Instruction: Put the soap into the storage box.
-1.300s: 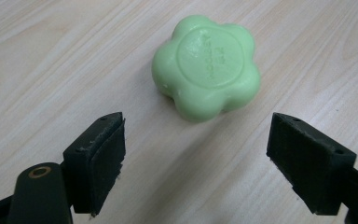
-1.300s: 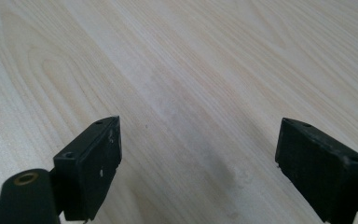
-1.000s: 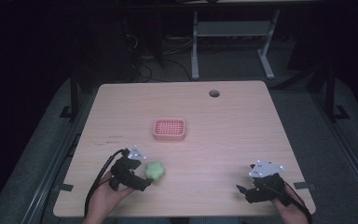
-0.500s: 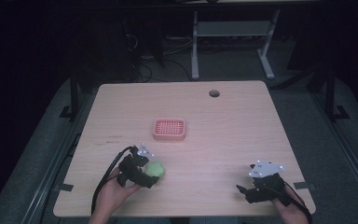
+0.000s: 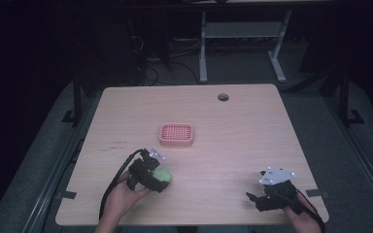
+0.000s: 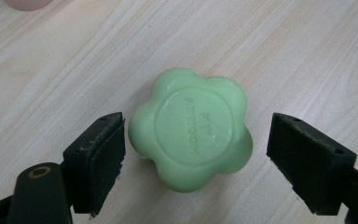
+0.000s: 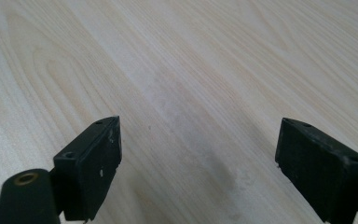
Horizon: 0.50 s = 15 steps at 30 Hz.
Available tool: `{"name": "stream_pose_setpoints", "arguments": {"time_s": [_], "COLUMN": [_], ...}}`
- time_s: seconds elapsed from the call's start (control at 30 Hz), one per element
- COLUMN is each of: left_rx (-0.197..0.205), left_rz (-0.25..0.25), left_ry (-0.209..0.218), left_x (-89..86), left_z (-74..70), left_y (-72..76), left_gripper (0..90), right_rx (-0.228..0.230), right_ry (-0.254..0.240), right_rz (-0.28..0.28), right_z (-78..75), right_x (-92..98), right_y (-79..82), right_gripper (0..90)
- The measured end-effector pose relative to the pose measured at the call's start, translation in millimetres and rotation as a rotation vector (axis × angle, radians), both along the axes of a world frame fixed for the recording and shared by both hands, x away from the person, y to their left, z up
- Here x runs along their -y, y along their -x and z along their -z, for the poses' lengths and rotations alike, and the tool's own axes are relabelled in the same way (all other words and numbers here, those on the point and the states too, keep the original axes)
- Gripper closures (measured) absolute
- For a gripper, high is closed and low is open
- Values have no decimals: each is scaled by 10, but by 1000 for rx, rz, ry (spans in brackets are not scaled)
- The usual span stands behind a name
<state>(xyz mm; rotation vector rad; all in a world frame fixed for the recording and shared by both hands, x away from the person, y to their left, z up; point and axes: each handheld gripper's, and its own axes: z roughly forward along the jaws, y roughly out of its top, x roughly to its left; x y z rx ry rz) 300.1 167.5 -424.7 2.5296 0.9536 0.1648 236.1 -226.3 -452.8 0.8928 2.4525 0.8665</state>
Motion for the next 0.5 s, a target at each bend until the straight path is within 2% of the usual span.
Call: {"name": "stream_pose_setpoints", "arguments": {"time_s": [0.27,0.5], "left_rx": [-24,-24], "left_rz": [-11,-9], "left_ry": [-20,-53], "left_x": [38,93], "left_z": [47,90], "left_y": [-49,-83], "left_gripper": [192,198], "right_rx": [3,2], "right_ry": [1,3], "right_rz": [-3,-5], "right_z": [1,-4], "right_x": [-4,-5], "right_y": [1,3], "right_gripper": [139,139]}}
